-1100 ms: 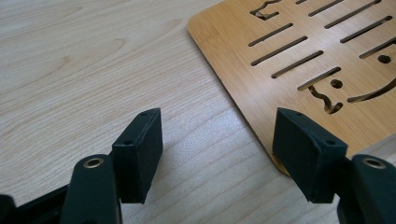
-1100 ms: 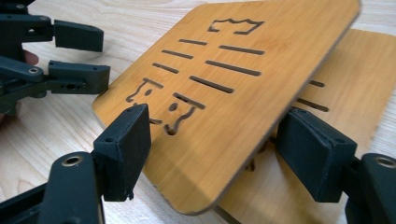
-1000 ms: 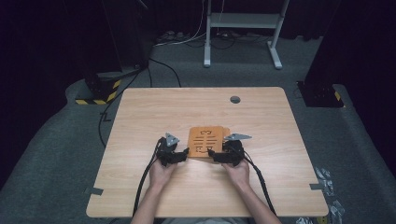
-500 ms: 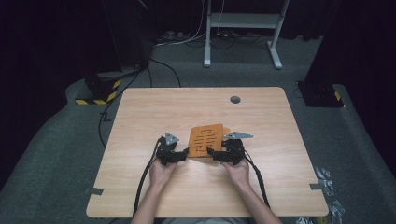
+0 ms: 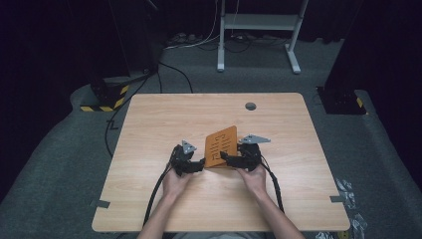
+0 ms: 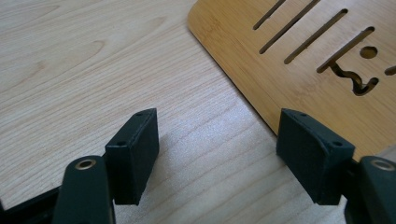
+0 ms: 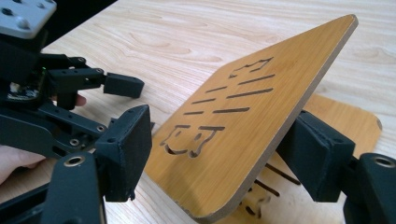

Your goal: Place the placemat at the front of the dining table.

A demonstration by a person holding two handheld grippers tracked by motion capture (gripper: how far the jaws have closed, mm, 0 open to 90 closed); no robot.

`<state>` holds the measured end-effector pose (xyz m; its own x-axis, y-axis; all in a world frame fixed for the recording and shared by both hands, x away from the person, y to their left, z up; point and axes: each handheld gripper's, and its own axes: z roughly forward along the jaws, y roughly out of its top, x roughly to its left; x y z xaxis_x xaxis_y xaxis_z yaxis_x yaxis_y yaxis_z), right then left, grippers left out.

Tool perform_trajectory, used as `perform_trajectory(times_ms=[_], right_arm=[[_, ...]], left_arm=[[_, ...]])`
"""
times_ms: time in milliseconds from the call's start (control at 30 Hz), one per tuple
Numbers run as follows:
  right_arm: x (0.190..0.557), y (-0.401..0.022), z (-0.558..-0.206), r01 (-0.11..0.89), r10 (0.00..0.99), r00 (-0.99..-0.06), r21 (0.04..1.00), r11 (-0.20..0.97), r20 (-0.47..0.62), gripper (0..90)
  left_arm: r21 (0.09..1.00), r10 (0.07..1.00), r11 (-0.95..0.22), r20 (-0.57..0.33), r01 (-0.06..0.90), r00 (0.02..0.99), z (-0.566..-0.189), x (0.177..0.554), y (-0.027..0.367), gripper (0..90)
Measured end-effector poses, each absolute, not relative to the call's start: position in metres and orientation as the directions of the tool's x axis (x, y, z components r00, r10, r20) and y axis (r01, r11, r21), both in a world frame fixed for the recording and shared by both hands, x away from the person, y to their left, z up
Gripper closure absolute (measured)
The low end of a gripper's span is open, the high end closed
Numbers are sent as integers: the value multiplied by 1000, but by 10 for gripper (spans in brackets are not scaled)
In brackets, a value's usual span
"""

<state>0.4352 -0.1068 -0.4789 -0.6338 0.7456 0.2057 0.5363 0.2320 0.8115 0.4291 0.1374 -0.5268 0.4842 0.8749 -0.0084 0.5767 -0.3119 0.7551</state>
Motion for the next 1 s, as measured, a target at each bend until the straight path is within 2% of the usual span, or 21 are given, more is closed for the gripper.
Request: perform_trajectory(times_ms=[667,1000], right_arm=[[431,-85,-479,492,706,-687,825,278,173,281],[431,-74,-480,461,704,-692,848,260,160,394]], left_arm=[[753,864,-327,-7,570,504,-527,435,132,292],[755,866,-327,-1,568,500,-527,434,131,297]])
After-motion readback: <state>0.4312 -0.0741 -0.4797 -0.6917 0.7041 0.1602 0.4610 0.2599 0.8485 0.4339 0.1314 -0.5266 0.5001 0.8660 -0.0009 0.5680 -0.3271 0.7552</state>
